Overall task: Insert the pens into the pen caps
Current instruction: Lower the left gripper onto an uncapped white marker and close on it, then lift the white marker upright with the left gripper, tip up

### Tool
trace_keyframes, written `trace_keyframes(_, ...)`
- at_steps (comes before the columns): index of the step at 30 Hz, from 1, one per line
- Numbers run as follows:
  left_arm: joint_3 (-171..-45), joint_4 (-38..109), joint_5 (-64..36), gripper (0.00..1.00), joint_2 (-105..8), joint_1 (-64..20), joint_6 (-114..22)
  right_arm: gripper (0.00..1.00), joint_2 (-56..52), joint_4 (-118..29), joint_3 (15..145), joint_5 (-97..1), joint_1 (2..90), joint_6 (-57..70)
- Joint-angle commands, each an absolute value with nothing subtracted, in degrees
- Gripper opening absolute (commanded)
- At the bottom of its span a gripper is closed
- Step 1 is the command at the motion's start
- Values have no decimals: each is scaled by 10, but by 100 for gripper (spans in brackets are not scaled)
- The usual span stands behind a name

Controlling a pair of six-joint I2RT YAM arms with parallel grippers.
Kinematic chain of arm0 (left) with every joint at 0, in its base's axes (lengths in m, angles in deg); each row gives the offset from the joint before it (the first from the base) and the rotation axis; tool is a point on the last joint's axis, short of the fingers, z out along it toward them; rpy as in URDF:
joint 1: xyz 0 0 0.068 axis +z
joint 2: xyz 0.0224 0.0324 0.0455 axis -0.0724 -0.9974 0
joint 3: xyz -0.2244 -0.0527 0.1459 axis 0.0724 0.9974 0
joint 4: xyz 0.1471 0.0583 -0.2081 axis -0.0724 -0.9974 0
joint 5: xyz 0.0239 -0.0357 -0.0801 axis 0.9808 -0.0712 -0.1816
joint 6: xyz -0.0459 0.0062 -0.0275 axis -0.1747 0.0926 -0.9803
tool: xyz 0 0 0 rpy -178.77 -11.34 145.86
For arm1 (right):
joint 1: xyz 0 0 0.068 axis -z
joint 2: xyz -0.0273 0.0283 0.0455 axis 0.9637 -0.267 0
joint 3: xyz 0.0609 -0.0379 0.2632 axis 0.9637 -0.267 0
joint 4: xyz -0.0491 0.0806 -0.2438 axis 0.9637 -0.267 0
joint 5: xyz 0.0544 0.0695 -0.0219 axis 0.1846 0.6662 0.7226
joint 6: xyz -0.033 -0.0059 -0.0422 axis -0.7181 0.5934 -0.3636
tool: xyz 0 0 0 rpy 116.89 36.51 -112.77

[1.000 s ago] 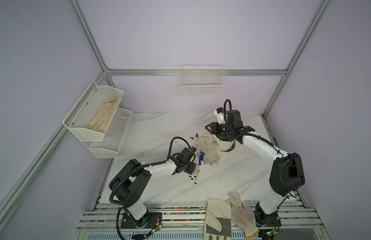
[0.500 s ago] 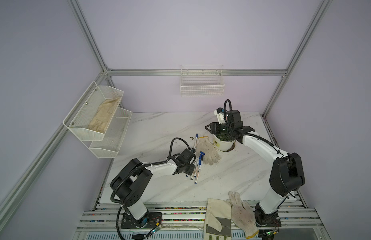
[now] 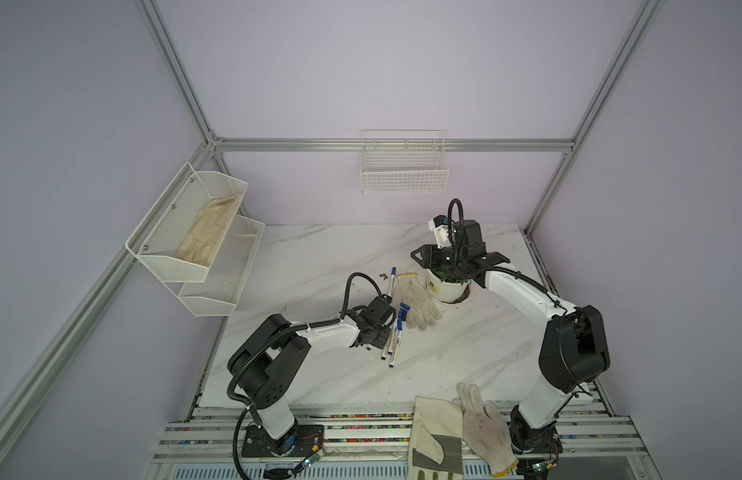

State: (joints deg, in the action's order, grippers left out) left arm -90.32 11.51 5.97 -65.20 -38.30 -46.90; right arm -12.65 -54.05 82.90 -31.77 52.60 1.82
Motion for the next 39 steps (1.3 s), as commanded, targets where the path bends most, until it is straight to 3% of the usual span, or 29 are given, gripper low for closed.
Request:
trace_keyframes(1, -928, 59, 82, 8, -682, -380, -482, 45, -117, -548, 836, -327, 524, 13)
trace_keyframes(4, -940, 68, 73, 0, -679, -380, -484, 45, -115, -548, 835, -328, 524, 14)
trace_keyframes(12, -925, 259, 52, 0, -573, -348, -515, 45, -104, -544, 831, -309, 523, 8)
trace_keyframes(20, -898, 474, 31, 0, -536, -338, -497, 45, -95, -538, 832, -222, 502, -22)
trace_keyframes(33, -899, 548, -32, 0, -543, -339, -476, 45, -113, -539, 863, -200, 483, -26)
trace_keyframes(39, -882, 572, -33, 0, -536, -339, -485, 27, -115, -529, 863, -181, 482, -21)
